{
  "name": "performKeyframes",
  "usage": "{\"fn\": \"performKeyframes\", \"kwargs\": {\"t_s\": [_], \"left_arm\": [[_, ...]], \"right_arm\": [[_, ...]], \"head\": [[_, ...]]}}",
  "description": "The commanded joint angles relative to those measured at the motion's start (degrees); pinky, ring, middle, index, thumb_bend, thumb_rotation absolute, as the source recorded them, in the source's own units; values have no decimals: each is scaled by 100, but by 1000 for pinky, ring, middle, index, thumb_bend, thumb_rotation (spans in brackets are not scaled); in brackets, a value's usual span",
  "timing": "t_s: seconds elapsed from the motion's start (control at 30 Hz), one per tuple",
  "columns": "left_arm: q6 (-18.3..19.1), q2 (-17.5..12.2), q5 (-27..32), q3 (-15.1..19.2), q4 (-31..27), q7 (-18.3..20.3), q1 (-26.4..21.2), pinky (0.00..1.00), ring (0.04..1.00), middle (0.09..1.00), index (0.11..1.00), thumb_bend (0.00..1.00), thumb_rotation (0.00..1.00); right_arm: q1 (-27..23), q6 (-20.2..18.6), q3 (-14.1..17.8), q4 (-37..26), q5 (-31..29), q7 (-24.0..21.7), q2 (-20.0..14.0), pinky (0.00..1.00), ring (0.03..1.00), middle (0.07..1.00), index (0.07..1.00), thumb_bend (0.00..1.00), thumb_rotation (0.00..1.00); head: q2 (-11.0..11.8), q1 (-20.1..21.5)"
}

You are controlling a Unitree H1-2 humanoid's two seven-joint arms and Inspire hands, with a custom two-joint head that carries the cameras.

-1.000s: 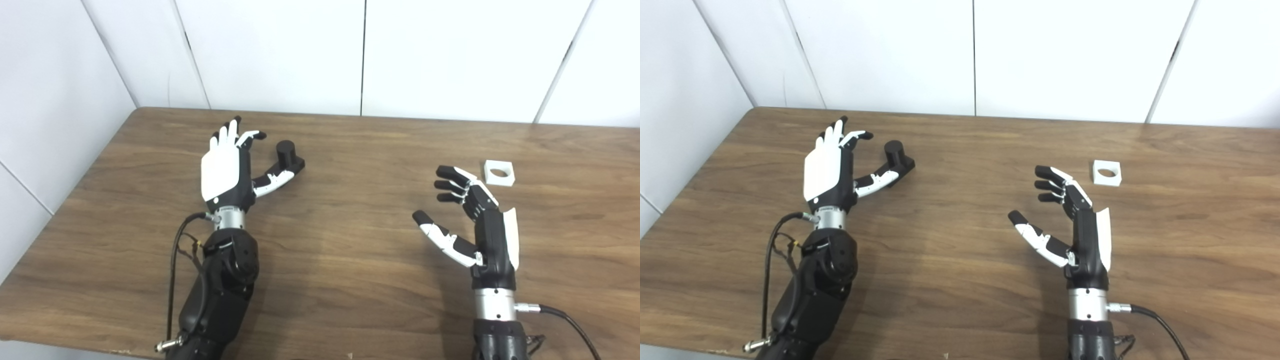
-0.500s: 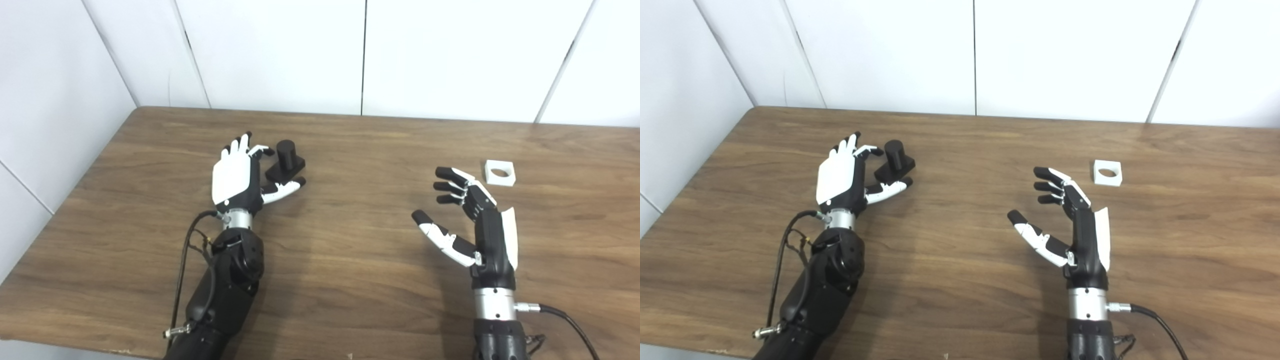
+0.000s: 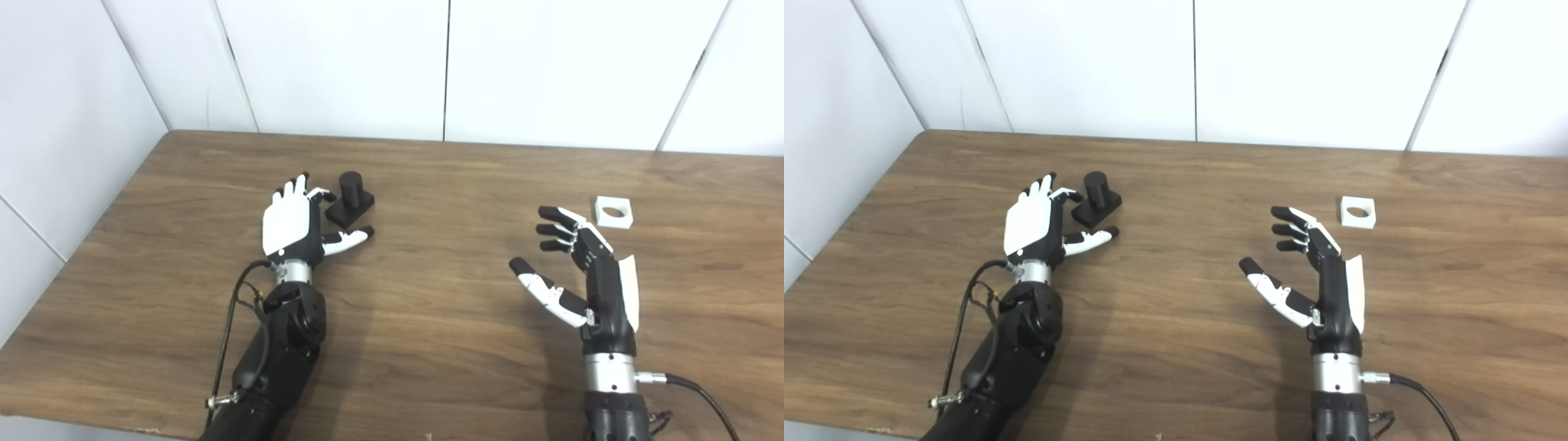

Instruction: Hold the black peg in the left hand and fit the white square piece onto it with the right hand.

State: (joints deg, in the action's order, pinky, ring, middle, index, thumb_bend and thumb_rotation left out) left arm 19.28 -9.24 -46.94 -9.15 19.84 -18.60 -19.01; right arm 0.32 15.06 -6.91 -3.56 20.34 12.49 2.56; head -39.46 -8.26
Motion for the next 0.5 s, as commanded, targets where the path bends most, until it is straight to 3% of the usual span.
{"fn": "performKeyframes", "kwargs": {"t_s": [0.0, 0.23, 0.47], "left_arm": [[37, -116, -75, -37, -18, -151, -266, 1000, 1000, 1000, 694, 897, 528], [68, -67, -40, -17, 26, -404, -256, 1000, 1000, 976, 602, 819, 461], [33, -79, -9, -45, 80, -546, -271, 1000, 1000, 953, 567, 753, 412]], "right_arm": [[448, 74, 189, 325, 16, -5, -317, 601, 700, 760, 728, 605, 247], [505, 121, 219, 290, -24, -31, -338, 605, 701, 760, 727, 595, 265], [525, 142, 240, 269, -91, -64, -343, 597, 701, 762, 724, 588, 266]], "head": [[-12, -5], [-42, -7], [-63, -15]]}}
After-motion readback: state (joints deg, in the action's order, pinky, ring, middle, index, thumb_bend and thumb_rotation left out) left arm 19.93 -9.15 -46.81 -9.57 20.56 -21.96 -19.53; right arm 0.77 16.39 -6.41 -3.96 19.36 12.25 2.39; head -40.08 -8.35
